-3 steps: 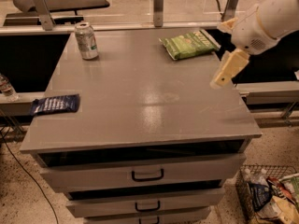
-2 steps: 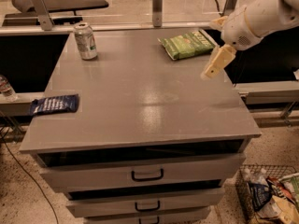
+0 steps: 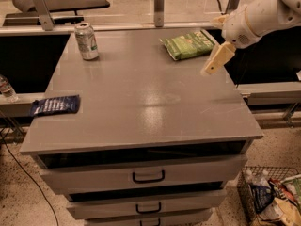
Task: Move green jalapeno chip bag near rxbar blueberry
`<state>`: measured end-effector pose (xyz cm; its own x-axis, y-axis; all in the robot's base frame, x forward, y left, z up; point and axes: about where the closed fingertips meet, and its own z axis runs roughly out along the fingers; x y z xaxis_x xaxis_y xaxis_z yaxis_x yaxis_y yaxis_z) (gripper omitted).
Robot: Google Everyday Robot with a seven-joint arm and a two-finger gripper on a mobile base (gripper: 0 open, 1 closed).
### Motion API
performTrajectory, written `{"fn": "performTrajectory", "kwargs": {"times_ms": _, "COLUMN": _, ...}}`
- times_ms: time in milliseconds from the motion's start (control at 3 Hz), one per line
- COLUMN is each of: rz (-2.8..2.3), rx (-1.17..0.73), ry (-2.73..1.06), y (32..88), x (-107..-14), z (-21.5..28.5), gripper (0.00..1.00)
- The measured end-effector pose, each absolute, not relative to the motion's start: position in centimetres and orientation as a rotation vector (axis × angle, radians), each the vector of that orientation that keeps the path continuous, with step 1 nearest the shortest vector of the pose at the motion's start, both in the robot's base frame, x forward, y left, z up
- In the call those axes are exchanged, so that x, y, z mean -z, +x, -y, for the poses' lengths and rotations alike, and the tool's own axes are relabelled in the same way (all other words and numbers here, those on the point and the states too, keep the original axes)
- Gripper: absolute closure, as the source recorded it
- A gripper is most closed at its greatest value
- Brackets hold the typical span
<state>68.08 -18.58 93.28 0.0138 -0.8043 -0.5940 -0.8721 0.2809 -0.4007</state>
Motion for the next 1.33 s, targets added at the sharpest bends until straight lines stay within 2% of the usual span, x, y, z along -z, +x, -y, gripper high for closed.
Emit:
{"fn": "performTrajectory", "kwargs": {"times_ms": 333, "rz": -1.775, "rx": -0.083, "ry": -1.477, "y": 69.7, "x": -92.7, "z": 18.3, "gripper": 0.00}}
{"fn": "performTrajectory", "kwargs": {"times_ms": 667, "rz": -1.755, "rx": -0.029, "ry": -1.371, "y": 74.1, "x": -91.8, "z": 18.3, "gripper": 0.00}}
{"fn": "performTrajectory", "kwargs": {"times_ms": 1333, "rz": -1.806, "rx": -0.095, "ry": -1.181, "y": 81.0, "x": -89.0, "z": 15.7, "gripper": 0.00}}
